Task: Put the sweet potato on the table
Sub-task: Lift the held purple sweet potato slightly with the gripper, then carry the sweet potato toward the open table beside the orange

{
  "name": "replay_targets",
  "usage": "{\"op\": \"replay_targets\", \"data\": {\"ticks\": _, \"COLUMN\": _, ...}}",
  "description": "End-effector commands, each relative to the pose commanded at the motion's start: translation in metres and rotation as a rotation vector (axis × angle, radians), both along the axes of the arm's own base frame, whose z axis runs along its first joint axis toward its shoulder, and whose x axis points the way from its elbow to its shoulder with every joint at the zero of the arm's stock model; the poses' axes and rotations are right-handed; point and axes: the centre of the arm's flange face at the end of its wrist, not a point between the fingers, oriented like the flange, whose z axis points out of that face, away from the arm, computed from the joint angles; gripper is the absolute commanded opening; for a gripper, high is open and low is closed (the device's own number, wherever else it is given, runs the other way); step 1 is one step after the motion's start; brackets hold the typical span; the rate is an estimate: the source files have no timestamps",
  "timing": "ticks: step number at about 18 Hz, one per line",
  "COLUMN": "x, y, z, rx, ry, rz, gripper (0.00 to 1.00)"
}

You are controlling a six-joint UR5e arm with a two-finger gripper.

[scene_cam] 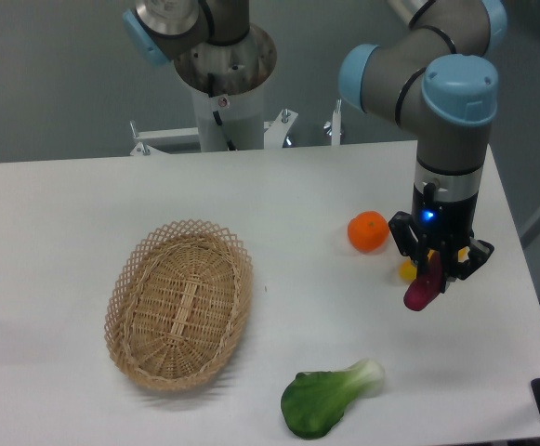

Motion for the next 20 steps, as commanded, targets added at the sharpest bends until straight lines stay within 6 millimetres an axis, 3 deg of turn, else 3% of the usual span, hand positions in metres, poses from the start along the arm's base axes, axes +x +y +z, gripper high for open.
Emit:
{"op": "replay_targets", "data": {"ticks": 13, "x": 0.008, "y": -0.003, "z": -0.020, "rx": -0.018, "ry": -0.028, "rz": -0.002, "gripper": 0.17}}
{"op": "replay_targets", "data": {"ticks": 17, "x": 0.018, "y": -0.005, "z": -0.041, "rx": -0.023, "ry": -0.040, "rz": -0.004, "gripper": 0.17}}
{"op": "replay_targets", "data": {"ticks": 20, "x": 0.033, "y": -0.011, "z": -0.077, "rx": -0.023, "ry": -0.045, "rz": 0.003, "gripper": 0.17}}
